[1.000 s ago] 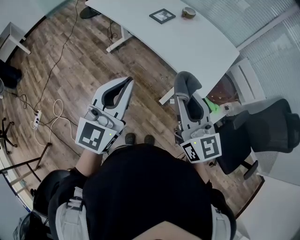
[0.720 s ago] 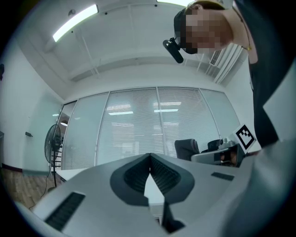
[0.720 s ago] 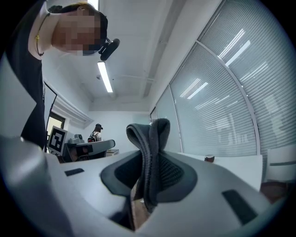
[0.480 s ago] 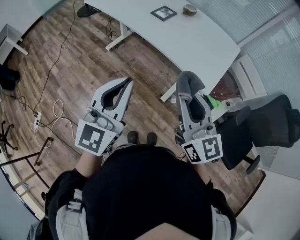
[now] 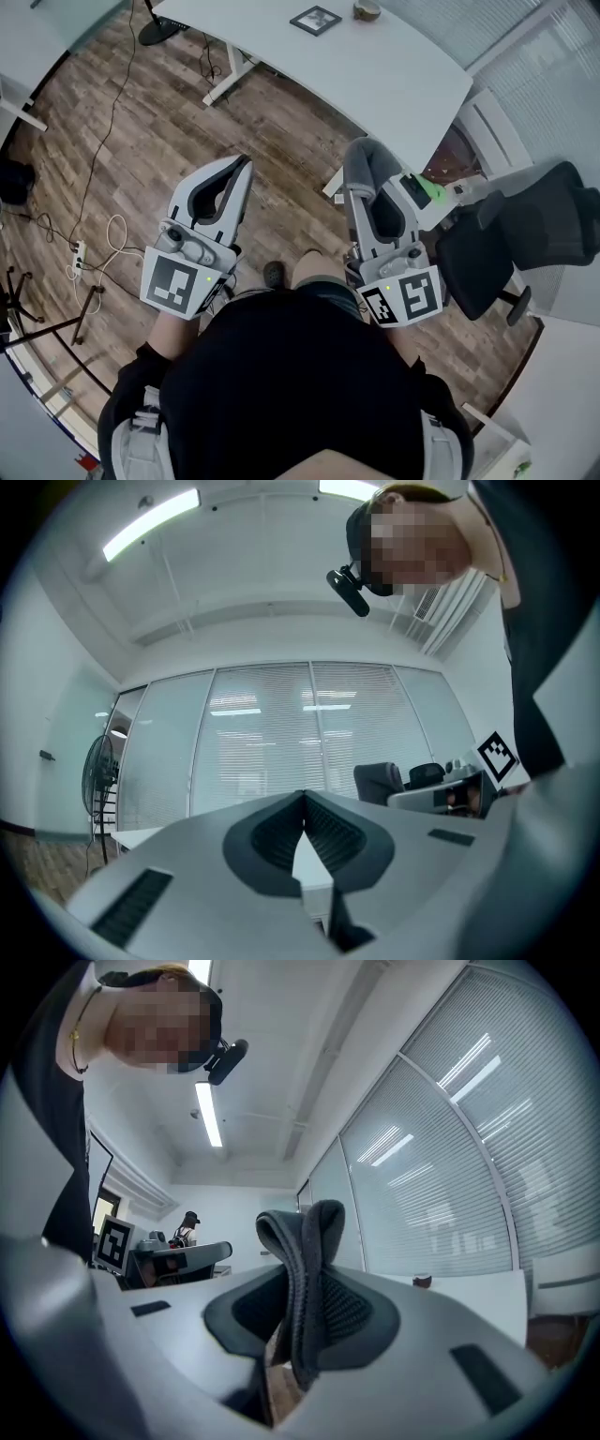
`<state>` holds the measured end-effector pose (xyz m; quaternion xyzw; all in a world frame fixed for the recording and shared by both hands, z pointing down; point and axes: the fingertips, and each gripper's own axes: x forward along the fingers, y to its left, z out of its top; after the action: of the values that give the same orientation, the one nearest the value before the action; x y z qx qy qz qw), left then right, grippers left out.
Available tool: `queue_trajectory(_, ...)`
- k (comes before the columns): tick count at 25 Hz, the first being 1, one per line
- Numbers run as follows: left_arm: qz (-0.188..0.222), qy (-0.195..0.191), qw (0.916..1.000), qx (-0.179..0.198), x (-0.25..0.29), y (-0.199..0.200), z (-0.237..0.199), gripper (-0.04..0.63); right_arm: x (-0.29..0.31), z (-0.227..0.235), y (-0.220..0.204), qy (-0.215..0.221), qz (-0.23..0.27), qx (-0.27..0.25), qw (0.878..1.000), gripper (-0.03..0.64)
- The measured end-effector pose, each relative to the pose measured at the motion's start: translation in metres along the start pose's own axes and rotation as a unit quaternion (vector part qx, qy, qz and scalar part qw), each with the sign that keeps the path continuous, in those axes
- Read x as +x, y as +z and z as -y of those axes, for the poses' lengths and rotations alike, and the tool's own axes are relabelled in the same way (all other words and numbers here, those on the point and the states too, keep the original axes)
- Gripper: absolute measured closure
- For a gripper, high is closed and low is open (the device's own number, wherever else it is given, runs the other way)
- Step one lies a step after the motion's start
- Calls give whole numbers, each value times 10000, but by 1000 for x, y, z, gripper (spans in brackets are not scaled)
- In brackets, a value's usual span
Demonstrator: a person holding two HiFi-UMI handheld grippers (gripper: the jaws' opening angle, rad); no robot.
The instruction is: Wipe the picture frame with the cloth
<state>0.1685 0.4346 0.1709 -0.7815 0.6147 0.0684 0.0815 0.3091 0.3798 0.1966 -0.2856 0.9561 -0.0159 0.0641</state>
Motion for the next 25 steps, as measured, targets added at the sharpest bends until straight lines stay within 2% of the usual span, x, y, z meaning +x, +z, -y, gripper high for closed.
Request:
queue_trajectory(7, -14, -33, 10000, -28, -2, -8, -7, 583, 7, 2, -3, -93, -35, 0, 10000, 523)
queue_trajectory(15, 26, 128, 9999, -4, -2, -10, -21, 583, 25, 3, -2, 77, 20, -42, 10000, 523)
queue_trajectory(18, 202, 120, 9997, 4, 9, -6, -32, 583, 39, 9, -2, 112, 44, -51, 9999, 523)
queue_trajectory(25, 29, 175, 9998, 46, 52, -18, -53, 583, 75, 42, -3, 132, 67, -4, 9999, 523)
